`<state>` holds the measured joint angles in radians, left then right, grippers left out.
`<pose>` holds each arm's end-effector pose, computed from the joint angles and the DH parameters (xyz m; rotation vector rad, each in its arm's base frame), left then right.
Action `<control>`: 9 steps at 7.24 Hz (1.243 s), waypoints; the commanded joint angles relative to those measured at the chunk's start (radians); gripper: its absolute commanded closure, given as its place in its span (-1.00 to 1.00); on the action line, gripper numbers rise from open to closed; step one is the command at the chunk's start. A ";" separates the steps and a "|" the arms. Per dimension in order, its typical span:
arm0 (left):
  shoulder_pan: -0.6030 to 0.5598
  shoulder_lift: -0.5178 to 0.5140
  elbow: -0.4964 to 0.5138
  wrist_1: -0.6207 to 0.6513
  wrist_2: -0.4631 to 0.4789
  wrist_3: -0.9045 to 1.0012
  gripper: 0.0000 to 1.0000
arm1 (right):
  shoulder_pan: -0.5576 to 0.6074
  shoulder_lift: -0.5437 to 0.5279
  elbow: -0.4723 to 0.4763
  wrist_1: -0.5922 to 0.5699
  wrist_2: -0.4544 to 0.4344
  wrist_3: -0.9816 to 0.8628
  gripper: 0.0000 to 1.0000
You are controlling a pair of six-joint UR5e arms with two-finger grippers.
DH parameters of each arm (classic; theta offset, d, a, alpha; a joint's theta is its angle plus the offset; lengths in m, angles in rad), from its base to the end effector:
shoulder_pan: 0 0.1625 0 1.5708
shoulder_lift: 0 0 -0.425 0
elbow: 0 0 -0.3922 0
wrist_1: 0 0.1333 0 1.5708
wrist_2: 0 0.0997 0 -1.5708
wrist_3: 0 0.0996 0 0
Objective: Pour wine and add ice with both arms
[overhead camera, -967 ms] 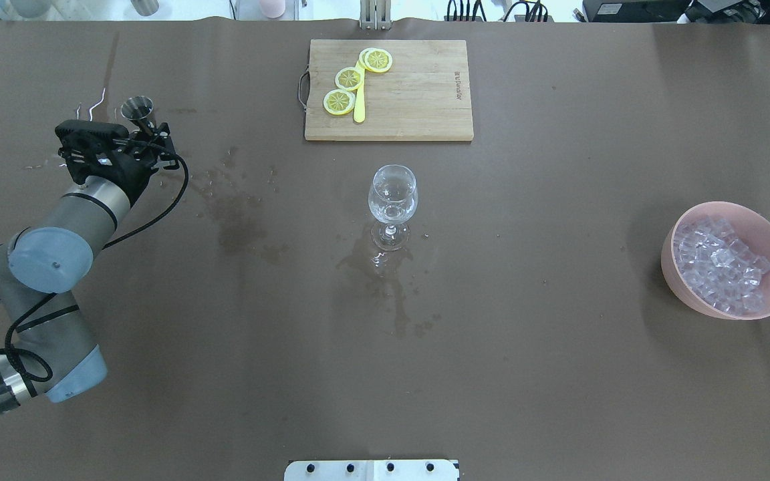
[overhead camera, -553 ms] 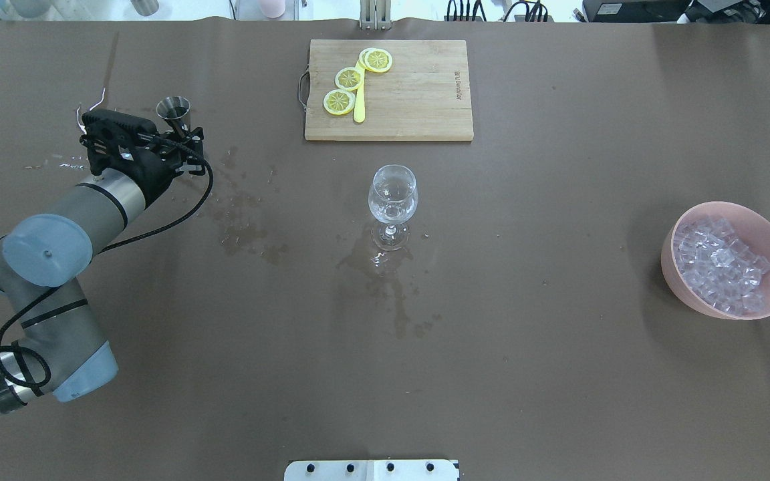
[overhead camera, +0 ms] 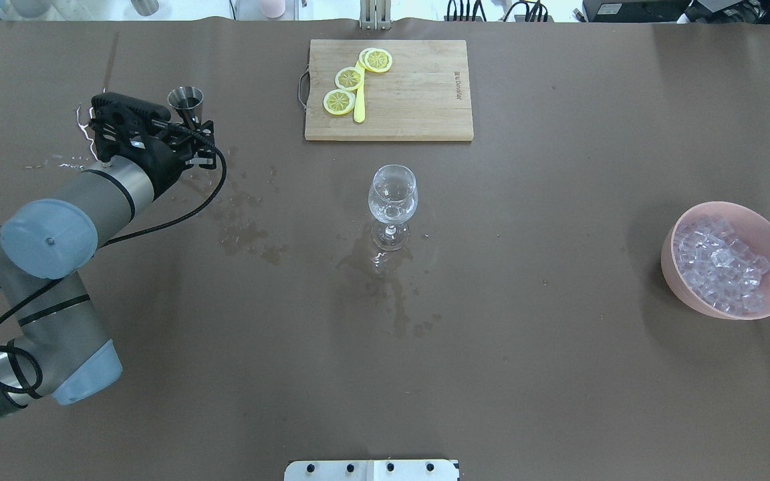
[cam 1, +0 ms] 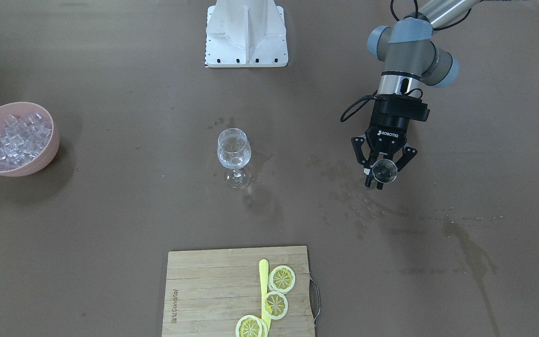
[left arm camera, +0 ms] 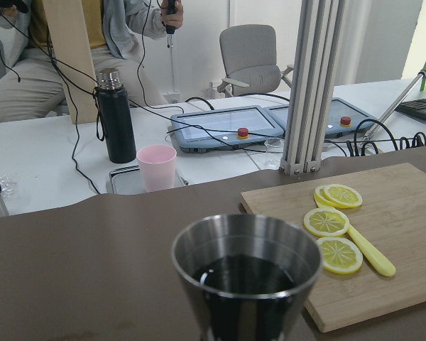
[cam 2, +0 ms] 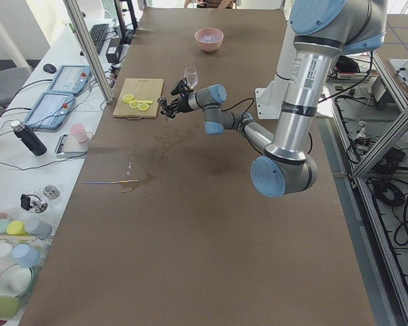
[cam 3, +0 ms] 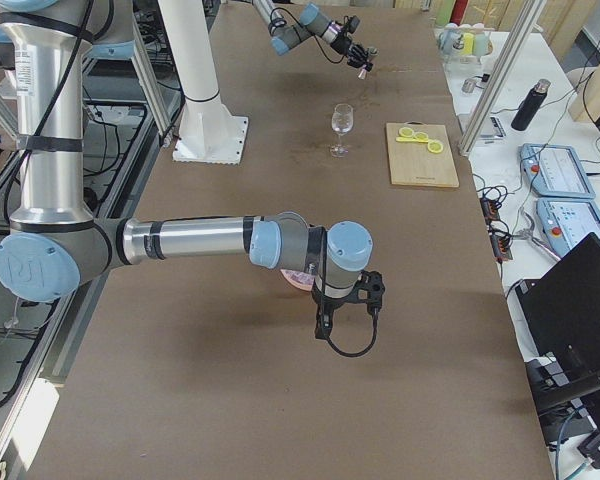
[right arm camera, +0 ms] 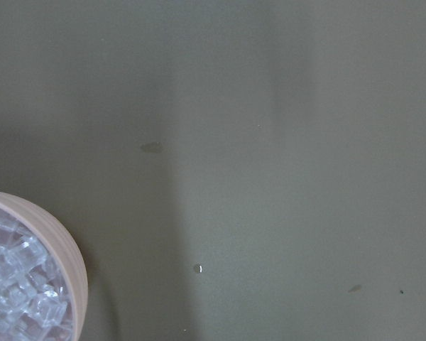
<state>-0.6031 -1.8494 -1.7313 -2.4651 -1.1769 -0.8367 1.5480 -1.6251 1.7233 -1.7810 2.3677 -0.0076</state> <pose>0.3843 -0.4729 0.3291 1.0743 0.8233 -0.1521 0.0516 -0.4598 0.6287 -0.1121 -0.7952 0.0159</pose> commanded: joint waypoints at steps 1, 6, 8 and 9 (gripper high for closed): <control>0.003 -0.002 -0.037 0.015 -0.058 0.017 1.00 | 0.000 0.001 -0.004 0.000 0.001 0.000 -1.00; 0.020 -0.112 -0.048 0.067 -0.294 0.073 1.00 | 0.001 0.007 -0.005 0.002 0.015 0.000 -1.00; 0.052 -0.172 -0.080 0.219 -0.291 0.185 1.00 | 0.001 0.014 0.010 0.002 0.019 0.000 -1.00; 0.068 -0.180 -0.111 0.269 -0.293 0.236 1.00 | 0.001 0.017 0.009 0.000 0.037 0.001 -1.00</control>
<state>-0.5565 -2.0085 -1.8106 -2.2689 -1.4665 -0.6728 1.5493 -1.6123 1.7303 -1.7798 2.3897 -0.0074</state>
